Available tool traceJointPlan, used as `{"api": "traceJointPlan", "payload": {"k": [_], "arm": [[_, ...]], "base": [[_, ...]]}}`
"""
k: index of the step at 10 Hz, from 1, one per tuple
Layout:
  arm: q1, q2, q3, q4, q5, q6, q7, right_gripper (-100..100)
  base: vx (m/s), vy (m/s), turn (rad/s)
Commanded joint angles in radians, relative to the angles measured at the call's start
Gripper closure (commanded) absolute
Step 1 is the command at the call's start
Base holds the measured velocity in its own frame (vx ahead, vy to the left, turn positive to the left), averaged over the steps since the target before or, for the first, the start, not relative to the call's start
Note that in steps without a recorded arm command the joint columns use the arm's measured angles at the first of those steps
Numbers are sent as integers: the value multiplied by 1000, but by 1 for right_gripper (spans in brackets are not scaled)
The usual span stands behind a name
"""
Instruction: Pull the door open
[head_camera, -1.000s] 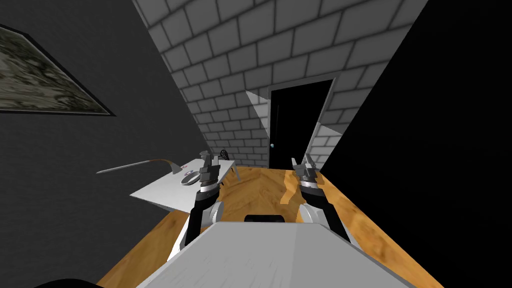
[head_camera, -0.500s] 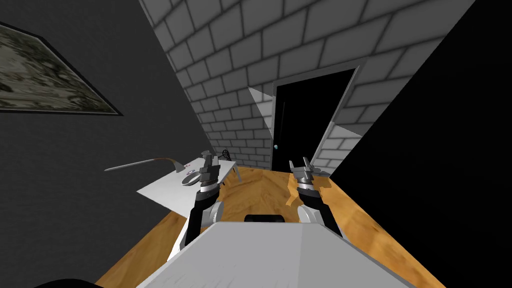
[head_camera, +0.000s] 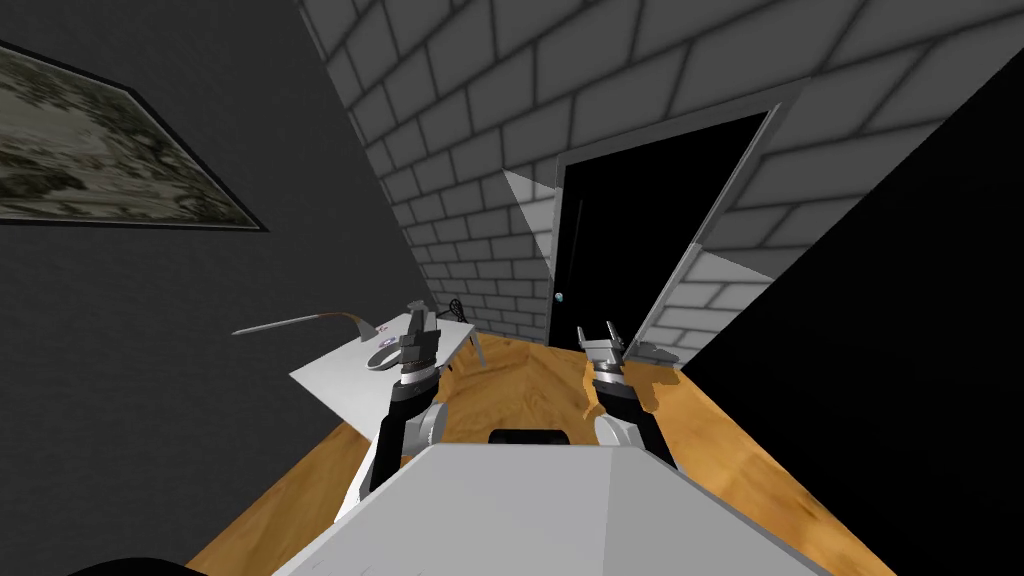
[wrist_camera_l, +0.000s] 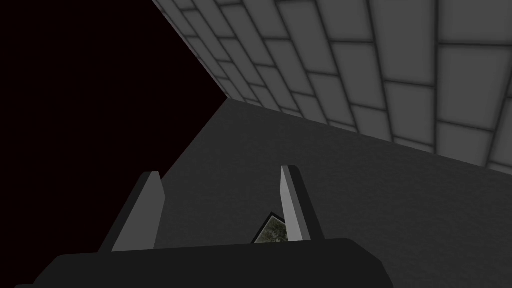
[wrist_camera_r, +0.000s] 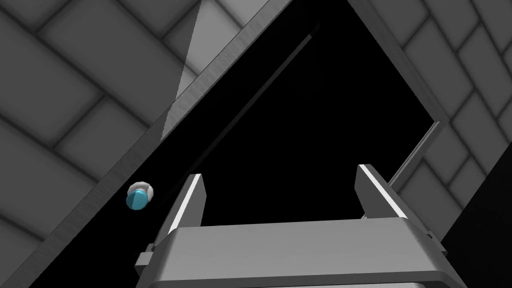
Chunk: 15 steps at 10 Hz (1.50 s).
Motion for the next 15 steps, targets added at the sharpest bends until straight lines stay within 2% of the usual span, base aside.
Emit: {"api": "traceJointPlan", "payload": {"k": [1, 15], "arm": [[-3, -12, 7, 35, -32, -25, -28, -100], [-34, -100, 72, 314, -320, -203, -253, -100]], "base": [[95, -22, 108], [94, -36, 114]]}}
